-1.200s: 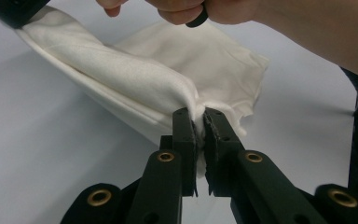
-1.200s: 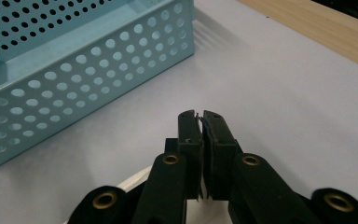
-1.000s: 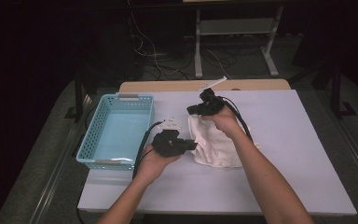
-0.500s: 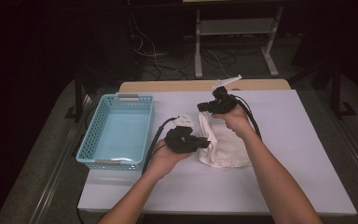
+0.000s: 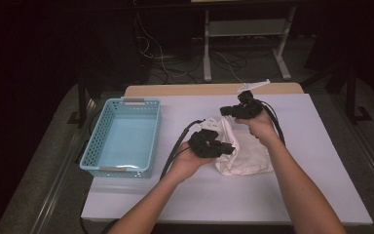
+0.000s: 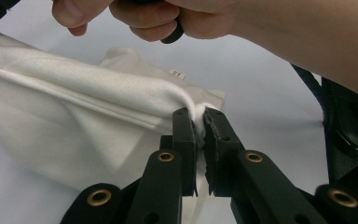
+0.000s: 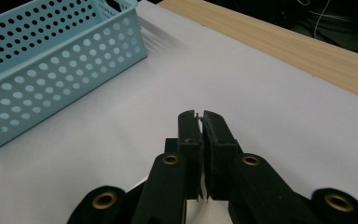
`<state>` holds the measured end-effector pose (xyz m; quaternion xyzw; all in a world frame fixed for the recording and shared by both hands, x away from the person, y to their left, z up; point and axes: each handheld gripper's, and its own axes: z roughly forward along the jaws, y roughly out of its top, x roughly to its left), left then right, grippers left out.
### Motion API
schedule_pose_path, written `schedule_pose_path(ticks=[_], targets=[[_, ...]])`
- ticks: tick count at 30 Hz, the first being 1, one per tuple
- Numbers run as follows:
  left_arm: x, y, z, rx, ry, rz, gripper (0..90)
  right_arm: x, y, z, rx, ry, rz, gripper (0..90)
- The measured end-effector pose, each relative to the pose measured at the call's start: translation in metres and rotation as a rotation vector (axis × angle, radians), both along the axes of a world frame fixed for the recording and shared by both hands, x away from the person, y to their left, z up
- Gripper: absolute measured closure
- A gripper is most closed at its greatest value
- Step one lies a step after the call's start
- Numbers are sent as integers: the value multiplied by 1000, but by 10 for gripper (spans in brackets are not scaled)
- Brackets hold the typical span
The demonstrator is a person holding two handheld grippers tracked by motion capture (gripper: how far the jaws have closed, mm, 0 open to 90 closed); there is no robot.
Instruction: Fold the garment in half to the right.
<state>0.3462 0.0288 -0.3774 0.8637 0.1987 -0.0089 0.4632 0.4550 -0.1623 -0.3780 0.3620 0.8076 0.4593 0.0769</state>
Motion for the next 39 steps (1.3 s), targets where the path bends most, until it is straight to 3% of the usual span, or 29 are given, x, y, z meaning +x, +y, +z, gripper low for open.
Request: schedule_pose_path(ticks=[17, 32, 39], targets=[[6, -42, -13, 29, 24, -57, 826, -6, -43, -15, 13, 13, -67, 855], [11, -92, -40, 64, 72, -93, 826, -13, -78, -37, 13, 39, -128, 854], [12, -104, -57, 79, 106, -97, 822, -17, -86, -50, -11, 52, -145, 851]])
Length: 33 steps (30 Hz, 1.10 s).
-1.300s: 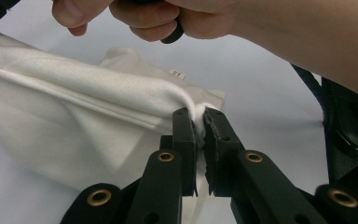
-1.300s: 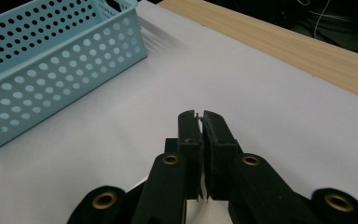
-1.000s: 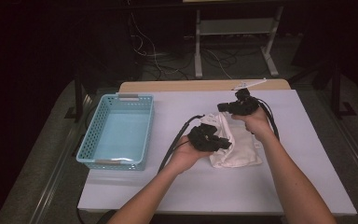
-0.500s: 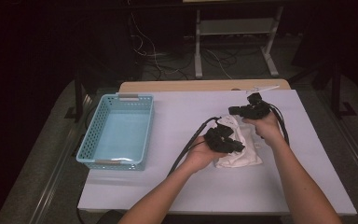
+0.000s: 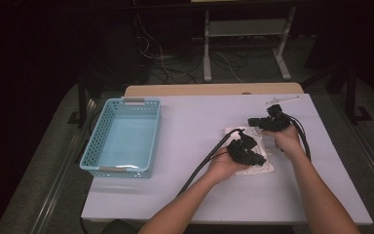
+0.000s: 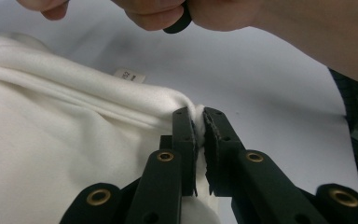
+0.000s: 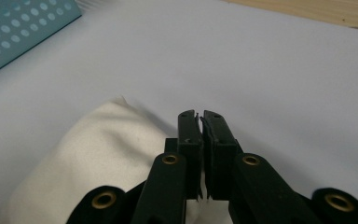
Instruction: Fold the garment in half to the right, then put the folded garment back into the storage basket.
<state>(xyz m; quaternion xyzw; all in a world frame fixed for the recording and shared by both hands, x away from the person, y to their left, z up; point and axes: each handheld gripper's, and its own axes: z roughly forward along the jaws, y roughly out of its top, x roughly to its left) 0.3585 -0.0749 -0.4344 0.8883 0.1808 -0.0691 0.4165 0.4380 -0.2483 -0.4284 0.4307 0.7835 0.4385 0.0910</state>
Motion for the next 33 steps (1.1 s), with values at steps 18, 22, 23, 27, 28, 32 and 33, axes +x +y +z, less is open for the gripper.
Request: schedule_pose_path(ticks=[18, 22, 23, 27, 28, 32, 33], targets=[[-5, 1, 3, -54, 1, -1, 557, -10, -7, -2, 11, -10, -57, 493], [-8, 9, 11, -84, -17, 9, 472, -17, -9, 7, 4, -29, -75, 413], [-8, 11, 14, -89, -18, 10, 461, -18, -10, 9, 2, -33, -76, 410], [-8, 22, 19, -93, -25, 20, 391, -25, -11, 16, 5, -26, -73, 410], [-8, 25, 20, -97, -25, 25, 370, -27, -10, 16, 2, -22, -68, 413], [-7, 40, 25, -101, -45, 68, 295, -39, -11, 20, -10, -10, -44, 419], [-7, 44, 26, -98, -51, 76, 275, -43, -13, 21, -11, -7, -43, 428]])
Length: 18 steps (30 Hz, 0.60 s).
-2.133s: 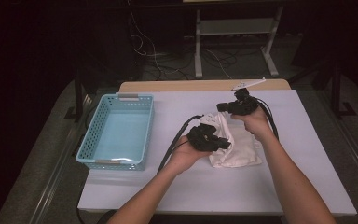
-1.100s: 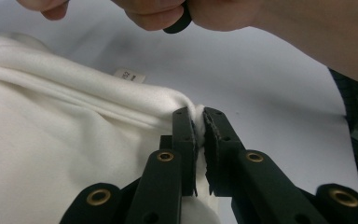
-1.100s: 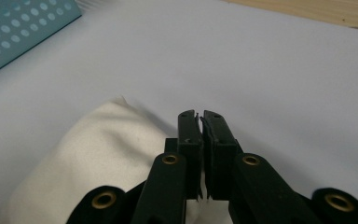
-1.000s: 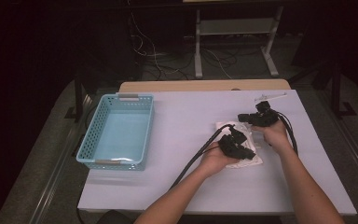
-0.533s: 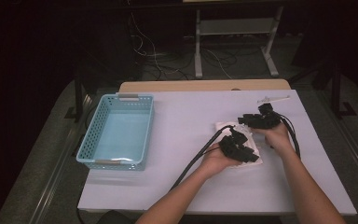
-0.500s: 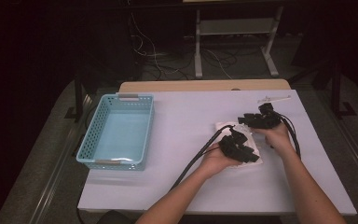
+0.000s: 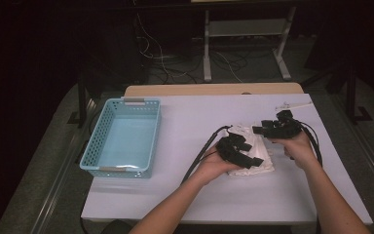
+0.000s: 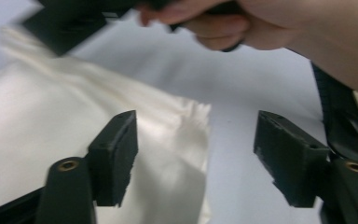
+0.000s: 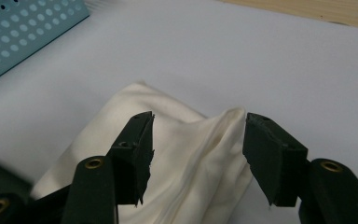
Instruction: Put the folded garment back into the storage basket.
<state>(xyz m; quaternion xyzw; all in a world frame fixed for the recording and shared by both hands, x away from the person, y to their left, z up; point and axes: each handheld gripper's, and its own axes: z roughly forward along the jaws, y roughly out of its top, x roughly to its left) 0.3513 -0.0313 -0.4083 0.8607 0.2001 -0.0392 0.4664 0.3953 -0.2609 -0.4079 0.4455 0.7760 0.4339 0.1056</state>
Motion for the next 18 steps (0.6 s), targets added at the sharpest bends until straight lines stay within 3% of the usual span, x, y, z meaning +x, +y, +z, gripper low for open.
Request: schedule_pose_path(ticks=[6, 18], targets=[[0, 26, 2, 42, -28, 49, 185, -20, -7, 4, -10, 4, 19, 470], [0, 70, -4, 54, -30, 105, 141, -62, -10, 3, -17, 30, 80, 563]])
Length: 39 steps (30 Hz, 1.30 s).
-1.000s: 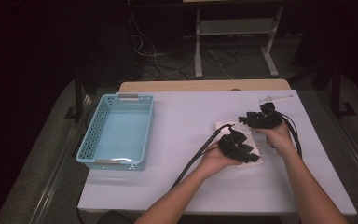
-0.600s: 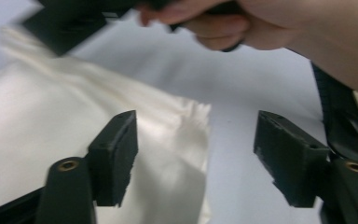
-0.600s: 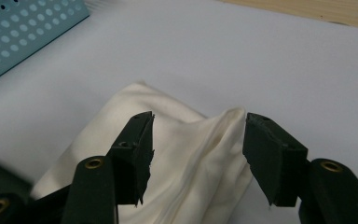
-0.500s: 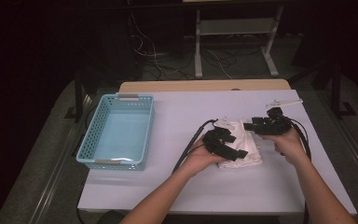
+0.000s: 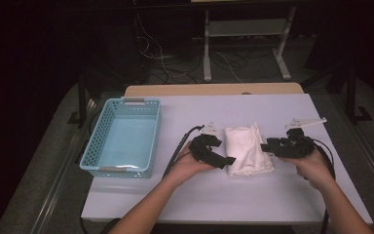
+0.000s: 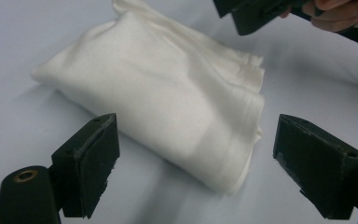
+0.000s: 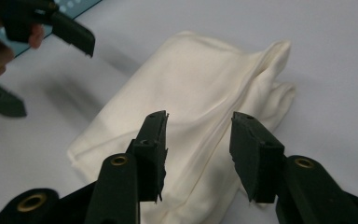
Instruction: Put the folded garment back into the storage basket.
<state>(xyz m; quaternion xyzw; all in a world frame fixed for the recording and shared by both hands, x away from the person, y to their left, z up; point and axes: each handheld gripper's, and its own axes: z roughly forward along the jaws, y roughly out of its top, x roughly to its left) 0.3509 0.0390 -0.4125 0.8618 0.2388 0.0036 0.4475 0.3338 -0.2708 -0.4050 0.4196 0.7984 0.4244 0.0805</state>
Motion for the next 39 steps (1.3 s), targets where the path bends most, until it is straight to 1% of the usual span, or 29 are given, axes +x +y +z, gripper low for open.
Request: schedule_pose_path(ticks=[5, 7, 10, 12, 15, 20, 22, 23, 25, 27, 29, 32, 36, 39], targets=[[-3, 14, -5, 10, 1, 11, 137, -15, 2, -6, -18, 17, 27, 577], [-3, 17, -5, 16, 2, 12, 132, -18, 5, -9, -35, 25, 37, 579], [-3, 21, -6, 13, 7, 20, 131, -21, 7, -12, -45, 36, 46, 581], [-2, 21, -7, 11, 12, 24, 131, -21, 9, -15, -56, 51, 52, 581], [-3, 20, -8, 19, 13, 21, 131, -20, 10, -20, -70, 62, 61, 618], [-2, 22, -9, 18, 19, 25, 131, -24, 10, -20, -64, 74, 65, 632], [-1, 22, -9, 14, 18, 28, 131, -26, 11, -22, -74, 78, 68, 632], [-1, 22, -9, 14, 18, 28, 131, -28, 12, -24, -86, 79, 70, 645], [-1, 21, -9, 18, 17, 28, 131, -27, 12, -25, -101, 81, 68, 716], [-2, 20, -9, 18, 17, 26, 131, -26, 12, -25, -107, 80, 65, 786], [-3, 19, -9, 25, 13, 21, 131, -27, 11, -25, -105, 77, 64, 821], [-3, 19, -9, 24, 15, 20, 131, -29, 8, -20, -97, 58, 59, 834], [-3, 19, -9, 24, 18, 19, 131, -31, 3, -12, -71, 29, 38, 837], [-3, 19, -9, 24, 18, 19, 131, -35, -5, -8, -64, 12, 18, 840]])
